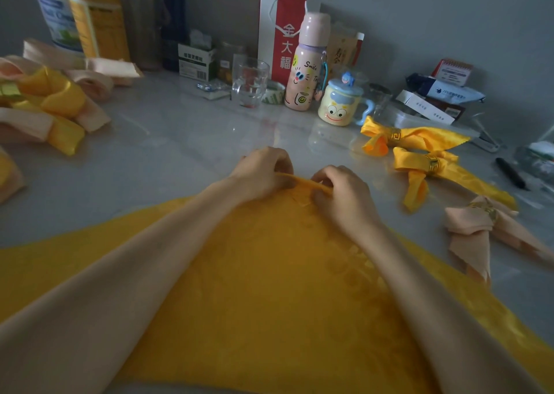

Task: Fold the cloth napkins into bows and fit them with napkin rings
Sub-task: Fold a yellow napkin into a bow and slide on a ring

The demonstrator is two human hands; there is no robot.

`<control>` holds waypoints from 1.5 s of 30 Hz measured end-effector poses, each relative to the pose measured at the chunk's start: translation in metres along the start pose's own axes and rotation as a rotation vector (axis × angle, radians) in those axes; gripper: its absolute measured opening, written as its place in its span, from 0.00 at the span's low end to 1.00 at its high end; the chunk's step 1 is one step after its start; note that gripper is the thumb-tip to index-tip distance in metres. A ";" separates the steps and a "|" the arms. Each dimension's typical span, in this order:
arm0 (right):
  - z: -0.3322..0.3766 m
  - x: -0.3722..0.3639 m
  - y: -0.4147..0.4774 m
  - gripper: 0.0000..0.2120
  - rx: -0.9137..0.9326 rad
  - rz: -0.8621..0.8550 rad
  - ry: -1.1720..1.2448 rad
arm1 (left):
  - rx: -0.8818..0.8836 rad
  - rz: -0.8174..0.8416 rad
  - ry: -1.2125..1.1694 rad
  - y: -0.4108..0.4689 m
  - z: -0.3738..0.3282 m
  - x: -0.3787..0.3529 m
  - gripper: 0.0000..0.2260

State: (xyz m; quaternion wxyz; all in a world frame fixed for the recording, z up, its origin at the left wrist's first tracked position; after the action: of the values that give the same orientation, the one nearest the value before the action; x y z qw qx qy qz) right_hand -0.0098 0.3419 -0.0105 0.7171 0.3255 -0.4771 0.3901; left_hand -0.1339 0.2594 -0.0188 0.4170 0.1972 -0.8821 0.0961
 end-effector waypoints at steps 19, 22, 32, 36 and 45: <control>0.016 0.000 -0.015 0.09 0.174 0.164 -0.256 | 0.083 0.314 0.060 -0.009 -0.015 0.002 0.10; 0.015 -0.002 -0.015 0.08 0.120 0.097 -0.044 | 0.096 0.310 0.050 -0.009 -0.013 0.000 0.11; -0.007 -0.025 -0.011 0.25 -0.055 0.481 -0.098 | 0.116 0.300 0.097 -0.010 -0.008 -0.001 0.10; -0.005 -0.016 -0.012 0.22 -0.002 0.364 -0.096 | 0.131 0.296 0.154 -0.010 -0.008 0.001 0.11; -0.004 0.005 -0.014 0.12 0.054 0.169 0.021 | 0.094 0.405 0.194 -0.014 -0.011 0.008 0.17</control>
State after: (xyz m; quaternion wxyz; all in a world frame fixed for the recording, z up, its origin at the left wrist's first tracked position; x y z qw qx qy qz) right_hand 0.0054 0.3393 -0.0088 0.6777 0.2990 -0.4847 0.4653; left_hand -0.1248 0.2482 -0.0050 0.4621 0.0252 -0.8541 0.2374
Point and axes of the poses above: each hand's wrist, its own y-axis towards the middle knuckle, its own x-axis out of the back of the hand, z = x × y, the point moved 4 cm from there along y, towards the middle knuckle, and after that the axes turned 12 degrees about z, right-handed, at the moved point
